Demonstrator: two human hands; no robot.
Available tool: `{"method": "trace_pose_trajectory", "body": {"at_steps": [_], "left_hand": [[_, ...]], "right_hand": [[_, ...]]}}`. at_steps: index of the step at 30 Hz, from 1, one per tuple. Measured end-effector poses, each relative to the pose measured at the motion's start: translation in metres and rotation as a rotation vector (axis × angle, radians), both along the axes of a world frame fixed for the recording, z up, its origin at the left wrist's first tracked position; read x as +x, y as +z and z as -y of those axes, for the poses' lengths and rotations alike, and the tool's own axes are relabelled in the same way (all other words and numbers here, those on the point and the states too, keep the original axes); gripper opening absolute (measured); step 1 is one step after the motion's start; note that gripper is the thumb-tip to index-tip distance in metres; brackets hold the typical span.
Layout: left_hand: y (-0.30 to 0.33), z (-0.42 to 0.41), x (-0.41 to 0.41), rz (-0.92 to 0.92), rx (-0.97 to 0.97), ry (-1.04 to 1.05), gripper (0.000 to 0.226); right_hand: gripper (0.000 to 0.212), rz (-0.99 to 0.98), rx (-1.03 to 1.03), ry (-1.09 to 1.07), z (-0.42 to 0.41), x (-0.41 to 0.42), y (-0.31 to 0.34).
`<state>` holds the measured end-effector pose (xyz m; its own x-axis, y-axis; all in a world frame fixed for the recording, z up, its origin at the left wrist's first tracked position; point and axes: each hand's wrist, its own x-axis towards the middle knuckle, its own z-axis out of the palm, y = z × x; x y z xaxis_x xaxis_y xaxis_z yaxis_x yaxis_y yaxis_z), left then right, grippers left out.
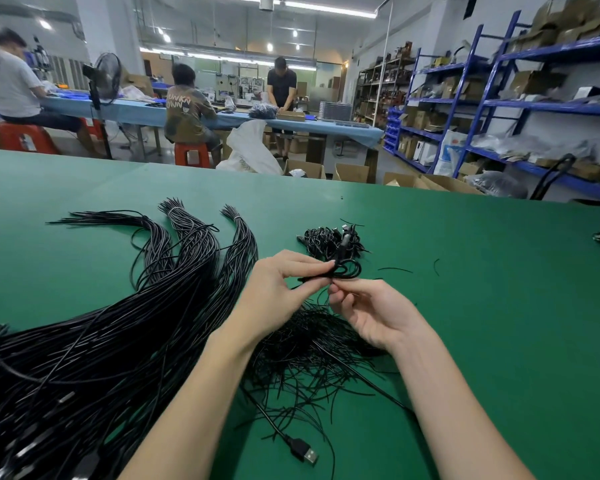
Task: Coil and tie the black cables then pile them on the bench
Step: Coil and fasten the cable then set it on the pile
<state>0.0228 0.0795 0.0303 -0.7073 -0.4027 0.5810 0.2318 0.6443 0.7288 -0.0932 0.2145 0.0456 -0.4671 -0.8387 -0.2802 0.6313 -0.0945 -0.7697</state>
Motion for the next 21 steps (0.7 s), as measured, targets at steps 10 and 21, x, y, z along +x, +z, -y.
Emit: {"method": "trace_pose_trajectory", "body": {"at_steps": [10,21], "left_hand": [[0.015,0.002,0.006,0.261,1.104,-0.253,0.027],[0.014,-0.002,0.005,0.273,1.37,-0.277,0.028]], "right_hand": [[0.016,-1.295,0.045,-0.279,-0.002,-0.001,-0.001],[0.013,-1.628,-0.078,-0.32,-0.005,-0.004,-0.004]]}}
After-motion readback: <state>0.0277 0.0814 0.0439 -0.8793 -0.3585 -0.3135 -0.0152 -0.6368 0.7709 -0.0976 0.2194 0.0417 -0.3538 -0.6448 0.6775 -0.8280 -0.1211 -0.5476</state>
